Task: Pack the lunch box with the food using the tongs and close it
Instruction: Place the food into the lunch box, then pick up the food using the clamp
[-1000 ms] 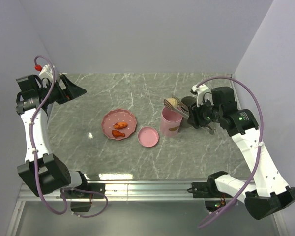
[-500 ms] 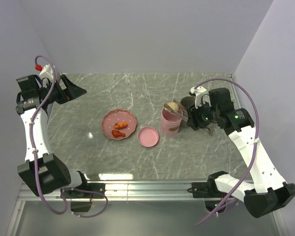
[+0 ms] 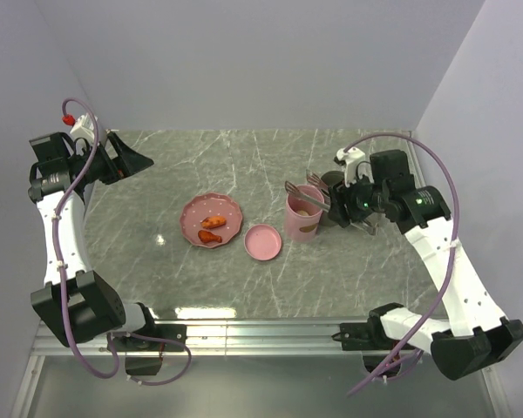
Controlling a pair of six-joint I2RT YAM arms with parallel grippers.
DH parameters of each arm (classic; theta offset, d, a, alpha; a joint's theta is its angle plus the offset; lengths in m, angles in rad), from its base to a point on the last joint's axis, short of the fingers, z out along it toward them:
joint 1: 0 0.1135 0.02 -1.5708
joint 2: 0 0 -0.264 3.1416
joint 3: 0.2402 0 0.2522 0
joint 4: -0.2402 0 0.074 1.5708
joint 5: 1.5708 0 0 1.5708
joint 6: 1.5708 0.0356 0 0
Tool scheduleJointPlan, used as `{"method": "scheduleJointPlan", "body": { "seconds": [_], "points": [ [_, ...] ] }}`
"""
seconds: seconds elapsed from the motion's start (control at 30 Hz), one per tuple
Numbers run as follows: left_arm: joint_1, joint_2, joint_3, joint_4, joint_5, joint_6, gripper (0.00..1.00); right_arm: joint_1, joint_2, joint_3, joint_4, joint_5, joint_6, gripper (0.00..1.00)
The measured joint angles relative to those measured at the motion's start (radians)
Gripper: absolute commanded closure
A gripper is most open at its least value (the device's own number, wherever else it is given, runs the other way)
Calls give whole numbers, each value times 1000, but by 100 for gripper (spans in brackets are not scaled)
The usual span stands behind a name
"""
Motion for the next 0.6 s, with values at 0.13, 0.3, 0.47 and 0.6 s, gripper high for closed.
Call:
{"method": "scheduleJointPlan", "body": {
  "seconds": [0.13,0.3,0.47,0.6],
  "points": [
    [0,3,0,0,6,0,5,16,63,90,1,-28,0,39],
    [0,4,0,0,7,0,5,119,172,211,10,-32,-2,40],
    [0,4,0,-2,8,0,5,265,283,311,20,-37,-19,42],
    [0,4,0,-2,8,0,6,368,372,347,31,-40,-44,45]
  ]
}}
